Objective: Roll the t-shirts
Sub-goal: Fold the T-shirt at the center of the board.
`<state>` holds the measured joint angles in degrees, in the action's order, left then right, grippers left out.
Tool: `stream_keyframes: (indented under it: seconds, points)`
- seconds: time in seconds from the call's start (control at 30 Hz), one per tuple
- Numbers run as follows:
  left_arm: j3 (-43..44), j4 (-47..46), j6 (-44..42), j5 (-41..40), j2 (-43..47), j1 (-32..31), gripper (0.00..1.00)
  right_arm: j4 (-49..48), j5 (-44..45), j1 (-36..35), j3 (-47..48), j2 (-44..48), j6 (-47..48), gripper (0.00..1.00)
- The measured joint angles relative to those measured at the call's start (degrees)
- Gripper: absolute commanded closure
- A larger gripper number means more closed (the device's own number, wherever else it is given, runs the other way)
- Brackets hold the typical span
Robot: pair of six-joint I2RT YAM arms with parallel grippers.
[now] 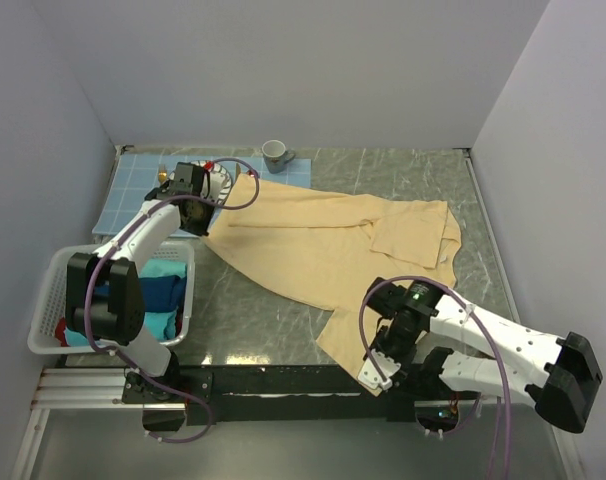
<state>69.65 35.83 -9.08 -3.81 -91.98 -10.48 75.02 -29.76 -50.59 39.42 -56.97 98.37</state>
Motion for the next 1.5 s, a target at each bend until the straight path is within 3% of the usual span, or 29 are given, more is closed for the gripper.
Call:
stream_keyframes:
  seconds: [0.2,0.43,0.67,0.93,1.2,1.5]
  points:
    - [-0.3,-1.2,1.0,1.3,0.5,0.0,0.99,-0.6,0.5,-2.4,3.6,-3.5,-3.5,0.56]
    - [-2.3,-2.6,2.3,3.2,2.0,0.0,0.99,-4.3,-0.9,-6.6,8.9,-10.3,-13.6,0.53]
    - [-5.9,-4.3,2.8,4.0,5.6,0.0,0.99,-9.4,-1.0,-16.8,5.7,-8.8,-24.7,0.53]
    - [-7.2,-6.6,4.0,5.1,6.4,0.0,0.99,-16.6,4.5,-27.6,-1.3,-4.0,-43.6,0.55]
    - [-7.3,-7.1,4.3,5.5,6.4,0.0,0.99,-22.5,11.5,-29.7,-1.5,-7.3,-54.6,0.53]
    - [-7.3,-8.4,4.3,5.5,7.4,0.5,0.99,-22.3,15.4,-30.6,-1.2,-9.1,-56.8,0.54]
